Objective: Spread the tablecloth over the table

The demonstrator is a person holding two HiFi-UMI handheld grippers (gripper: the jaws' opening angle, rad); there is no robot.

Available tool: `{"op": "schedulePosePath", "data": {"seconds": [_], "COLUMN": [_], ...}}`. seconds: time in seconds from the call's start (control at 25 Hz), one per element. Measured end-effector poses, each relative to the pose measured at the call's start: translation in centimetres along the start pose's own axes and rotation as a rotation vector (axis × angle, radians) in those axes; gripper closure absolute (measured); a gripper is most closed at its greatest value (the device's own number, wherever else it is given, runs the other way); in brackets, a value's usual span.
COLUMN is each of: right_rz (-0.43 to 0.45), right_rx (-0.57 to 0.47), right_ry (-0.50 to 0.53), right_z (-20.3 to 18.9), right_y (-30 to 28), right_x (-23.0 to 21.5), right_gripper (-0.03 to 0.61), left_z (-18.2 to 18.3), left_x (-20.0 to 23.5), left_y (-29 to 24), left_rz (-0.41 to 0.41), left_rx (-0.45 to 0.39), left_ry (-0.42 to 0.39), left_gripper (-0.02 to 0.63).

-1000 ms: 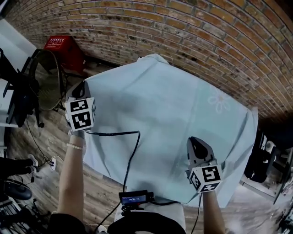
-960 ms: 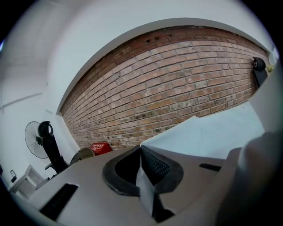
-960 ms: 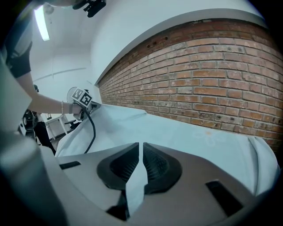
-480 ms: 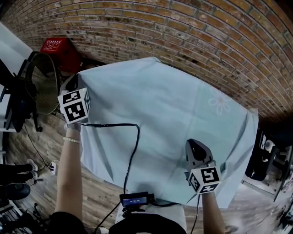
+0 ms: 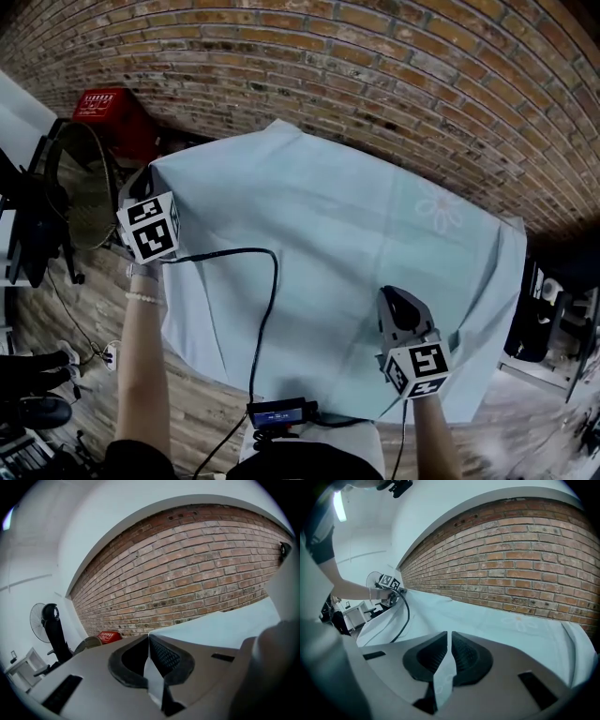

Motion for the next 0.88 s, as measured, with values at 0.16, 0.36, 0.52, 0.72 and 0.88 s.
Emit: {"op": "schedulePosePath", "data": {"seconds": [0.16,0.36,0.52,0.72,0.88], "right_rz": [-0.016,-0.042,-0.060,-0.103,-0.173], "right_rx": [-0.006,-0.024,-0.057,-0.145,-0.199], "right_ry": [-0.009,-0.026,-0.038,-0.039,-0.062], "right_z": [-0.2,-0.1,0.1,0.3,-0.1], "right_y": [0.0,0.8,2.1,5.5,9.7], "right_x": [-0.4,-0.8,-1.0,-1.5,-2.6], "right_gripper": [0.529,0.529,0.529,0.532,0.531], "left_z": [-1.4,-1.6,-1.0,-0.4,-0.3], "left_x": [0.1,-0.3,-2.0,-5.5,-8.5], "left_y": [0.8,4.1,7.9,13.5,18.6], "left_rz": [-0.068,-0.141,-0.197,-0.360,-0.469], "left_rx": [-0.021,-0.081,-0.141,-0.190,-0.204], "left_ry": [0.088,0.144,0.143,0.124,0.081], "left_gripper": [0.573,0.512,0.577,0.598,0.599]}}
Point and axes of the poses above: the fingertips, and each gripper's own axes: y backward along the fingers, x to its left, z out of its top, the point moved 7 cm from there along y, backward along the fingers, and after that the axes turned 3 degrees about y, right-handed, at the moved point
